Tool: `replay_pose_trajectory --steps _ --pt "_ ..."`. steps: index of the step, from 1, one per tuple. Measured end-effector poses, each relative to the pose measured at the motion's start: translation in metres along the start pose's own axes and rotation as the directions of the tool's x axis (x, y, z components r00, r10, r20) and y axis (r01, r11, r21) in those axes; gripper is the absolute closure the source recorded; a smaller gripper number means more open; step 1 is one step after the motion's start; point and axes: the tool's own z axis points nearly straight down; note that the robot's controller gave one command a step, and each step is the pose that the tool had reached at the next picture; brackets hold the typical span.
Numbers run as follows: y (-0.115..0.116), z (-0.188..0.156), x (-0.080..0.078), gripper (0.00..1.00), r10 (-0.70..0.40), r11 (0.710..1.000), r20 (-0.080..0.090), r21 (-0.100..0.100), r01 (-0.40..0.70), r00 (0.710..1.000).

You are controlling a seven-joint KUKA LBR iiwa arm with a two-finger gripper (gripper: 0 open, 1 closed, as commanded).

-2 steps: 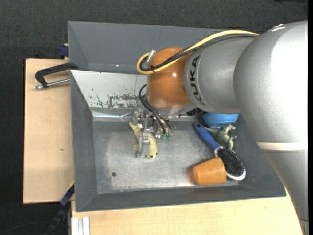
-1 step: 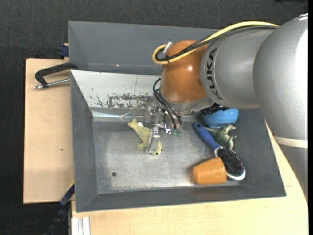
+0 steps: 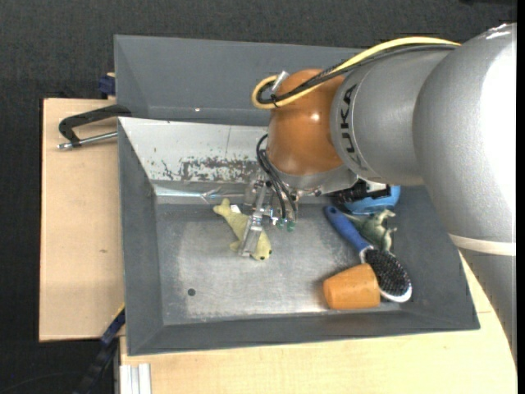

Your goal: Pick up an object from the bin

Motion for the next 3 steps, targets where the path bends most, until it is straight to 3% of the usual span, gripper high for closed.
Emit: replay_pose_trajectory --steps 1,2,3 --pt "0.0155 0.0314 0.0030 0.00 0.248 0.969 -0.003 0.001 -0.248 0.969" --pt "0.0165 0.0305 0.0028 0.00 0.246 0.969 -0.001 0.000 -0.246 0.969" --pt "0.0164 0.0305 0.0027 1.00 0.247 0.969 0.000 0.000 -0.247 0.969"
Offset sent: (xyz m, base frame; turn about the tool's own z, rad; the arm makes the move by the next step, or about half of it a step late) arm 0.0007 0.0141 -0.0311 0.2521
